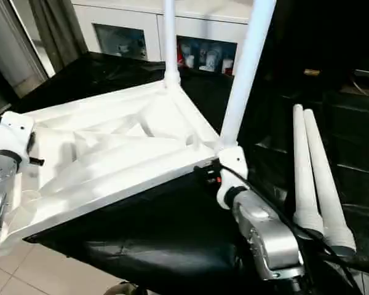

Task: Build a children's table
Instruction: Rotate leg to tighten, then rotate table base

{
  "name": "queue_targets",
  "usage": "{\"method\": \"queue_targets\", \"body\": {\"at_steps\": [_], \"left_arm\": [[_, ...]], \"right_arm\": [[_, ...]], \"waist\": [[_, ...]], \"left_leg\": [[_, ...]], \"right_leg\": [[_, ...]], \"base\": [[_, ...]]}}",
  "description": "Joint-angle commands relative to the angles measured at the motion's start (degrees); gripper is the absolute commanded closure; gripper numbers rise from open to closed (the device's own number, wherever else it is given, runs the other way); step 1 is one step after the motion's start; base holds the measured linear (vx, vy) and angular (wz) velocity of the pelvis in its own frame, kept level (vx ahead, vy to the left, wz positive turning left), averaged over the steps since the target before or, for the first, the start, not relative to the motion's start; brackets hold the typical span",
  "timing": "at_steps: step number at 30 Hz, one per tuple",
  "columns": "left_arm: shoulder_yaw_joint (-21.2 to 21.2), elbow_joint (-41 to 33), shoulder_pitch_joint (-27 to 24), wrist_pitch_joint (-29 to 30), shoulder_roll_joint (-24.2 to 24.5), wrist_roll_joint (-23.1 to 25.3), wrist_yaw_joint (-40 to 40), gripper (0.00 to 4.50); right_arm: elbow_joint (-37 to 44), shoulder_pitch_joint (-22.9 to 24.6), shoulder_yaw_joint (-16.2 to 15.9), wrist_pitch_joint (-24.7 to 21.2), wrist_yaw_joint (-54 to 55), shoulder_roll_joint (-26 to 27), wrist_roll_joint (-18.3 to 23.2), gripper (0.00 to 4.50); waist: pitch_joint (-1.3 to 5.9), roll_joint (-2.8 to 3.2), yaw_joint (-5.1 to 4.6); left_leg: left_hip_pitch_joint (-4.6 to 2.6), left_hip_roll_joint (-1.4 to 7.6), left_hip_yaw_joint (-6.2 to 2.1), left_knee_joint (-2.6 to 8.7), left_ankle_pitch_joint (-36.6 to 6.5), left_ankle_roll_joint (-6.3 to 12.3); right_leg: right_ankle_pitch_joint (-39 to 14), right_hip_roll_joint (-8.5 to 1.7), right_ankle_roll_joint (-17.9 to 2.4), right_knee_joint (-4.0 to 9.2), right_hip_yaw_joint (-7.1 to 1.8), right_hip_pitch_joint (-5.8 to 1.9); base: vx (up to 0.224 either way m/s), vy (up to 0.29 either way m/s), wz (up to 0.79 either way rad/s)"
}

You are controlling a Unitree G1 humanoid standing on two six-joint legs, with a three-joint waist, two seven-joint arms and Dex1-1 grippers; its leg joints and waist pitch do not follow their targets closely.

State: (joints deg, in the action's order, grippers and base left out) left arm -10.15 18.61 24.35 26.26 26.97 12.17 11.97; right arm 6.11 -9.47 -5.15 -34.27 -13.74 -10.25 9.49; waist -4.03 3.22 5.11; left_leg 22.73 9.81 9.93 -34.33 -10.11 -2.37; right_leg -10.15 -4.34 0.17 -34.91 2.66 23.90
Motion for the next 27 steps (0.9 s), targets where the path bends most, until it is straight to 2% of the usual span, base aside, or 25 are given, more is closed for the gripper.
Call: {"method": "queue_targets", "body": {"at_steps": [1,2,3,5,7,9,12,15,17,19,22,27], "left_arm": [[1.9,-0.8,-0.7,2.0,0.7,-1.9,4.9,4.24],[3.9,-0.4,-0.9,2.1,1.1,-2.9,8.3,4.24],[4.2,-0.2,-0.9,2.0,1.2,-2.9,8.8,4.3],[6.4,1.2,-0.8,-3.3,1.7,-3.5,13.0,4.4],[8.5,3.3,0.0,-2.1,2.1,-4.2,17.4,4.5],[9.5,4.7,0.4,-1.5,2.7,-3.2,18.3,4.5],[11.0,8.9,1.5,-0.4,4.4,-0.2,17.3,4.5],[11.1,10.5,2.4,-0.8,5.5,-0.2,16.4,4.5],[11.1,10.6,2.5,-1.3,5.6,-0.4,16.7,4.5],[12.3,9.3,2.1,-0.7,6.3,-2.3,22.1,4.5],[15.0,7.6,1.0,-1.7,7.3,-2.8,28.2,4.5],[18.4,0.1,-1.8,-5.1,8.7,-9.2,42.2,4.5]], "right_arm": [[-1.7,-1.1,-0.6,0.7,0.4,0.6,-0.8,2.27],[-2.5,-1.5,-0.8,1.1,0.5,0.9,-1.0,2.27],[-2.6,-1.5,-0.9,1.2,0.5,0.9,-1.0,2.43],[-2.9,-1.6,-1.0,1.4,0.3,1.0,-1.0,2.53],[-3.1,-1.9,-1.3,1.6,0.1,0.7,-0.9,2.75],[-3.3,-2.1,-1.2,1.7,0.0,0.6,-1.0,2.91],[-4.0,-2.9,-0.8,2.2,-0.4,0.6,-1.2,3.07],[-4.4,-3.3,-0.5,2.5,-0.5,0.8,-1.3,3.35],[-4.4,-3.3,-0.5,2.6,-0.6,0.8,-1.2,3.43],[-5.1,-3.5,-0.8,3.0,-0.7,0.9,-1.1,3.75],[-5.9,-4.0,-0.9,3.3,-1.0,1.1,-1.0,4.0],[-7.3,-5.1,-1.3,4.0,-2.0,1.3,-1.0,4.42]], "waist": [[3.52,0.13,-0.22],[3.64,-0.1,-0.15],[3.63,-0.04,-0.11],[3.75,-0.15,-0.06],[3.83,-0.03,-0.15],[3.9,0.24,-0.16],[3.92,0.28,-0.26],[3.9,0.06,-0.42],[3.93,0.2,-0.39],[3.99,-0.22,-0.26],[4.07,-0.27,-0.19],[4.18,-0.65,-0.09]], "left_leg": [[-1.31,2.45,-1.51,5.01,-17.0,-2.07],[-1.31,2.43,-1.46,4.96,-16.4,-1.97],[-1.31,2.44,-1.49,4.99,-16.3,-1.82],[-1.21,2.47,-1.4,4.9,-15.3,-1.4],[-1.27,2.49,-1.26,4.87,-14.5,-1.39],[-1.39,2.51,-1.29,4.87,-14.4,-1.47],[-1.45,2.46,-1.26,4.86,-15.0,-1.67],[-1.46,2.51,-1.36,5.01,-15.8,-2.02],[-1.56,2.62,-1.35,4.97,-15.6,-2.03],[-1.48,2.62,-1.25,4.93,-14.7,-1.67],[-1.5,2.71,-1.17,4.93,-13.8,-1.43],[-1.57,2.82,-0.99,4.95,-13.4,-1.44]], "right_leg": [[-14.5,-3.5,-8.7,4.46,-2.41,-2.01],[-14.1,-3.61,-9.0,4.35,-2.46,-2.01],[-14.1,-3.63,-9.1,4.38,-2.49,-1.95],[-13.0,-3.61,-9.1,4.4,-2.53,-2.11],[-10.7,-3.46,-9.5,4.05,-2.49,-2.11],[-9.7,-3.47,-9.9,3.95,-2.44,-2.22],[-10.5,-3.52,-9.9,3.97,-2.46,-2.32],[-11.9,-3.56,-9.5,4.06,-2.48,-2.38],[-11.1,-3.59,-9.9,4.05,-2.52,-2.27],[-10.6,-3.67,-10.4,3.98,-2.55,-2.4],[-9.9,-3.68,-11.0,3.77,-2.6,-2.33],[-9.3,-3.83,-11.9,3.6,-2.63,-2.32]], "base": [[0.0,0.0,0.0],[0.0,0.0,0.0],[0.0,0.0,0.0],[0.0,0.0,0.0],[0.0,0.0,0.0],[0.0,0.0,0.0],[0.0,0.0,0.0],[0.0,0.0,0.0],[0.0,0.0,0.0],[0.0,0.0,0.0],[0.0,0.0,0.0],[0.0,0.0,0.0]]}}
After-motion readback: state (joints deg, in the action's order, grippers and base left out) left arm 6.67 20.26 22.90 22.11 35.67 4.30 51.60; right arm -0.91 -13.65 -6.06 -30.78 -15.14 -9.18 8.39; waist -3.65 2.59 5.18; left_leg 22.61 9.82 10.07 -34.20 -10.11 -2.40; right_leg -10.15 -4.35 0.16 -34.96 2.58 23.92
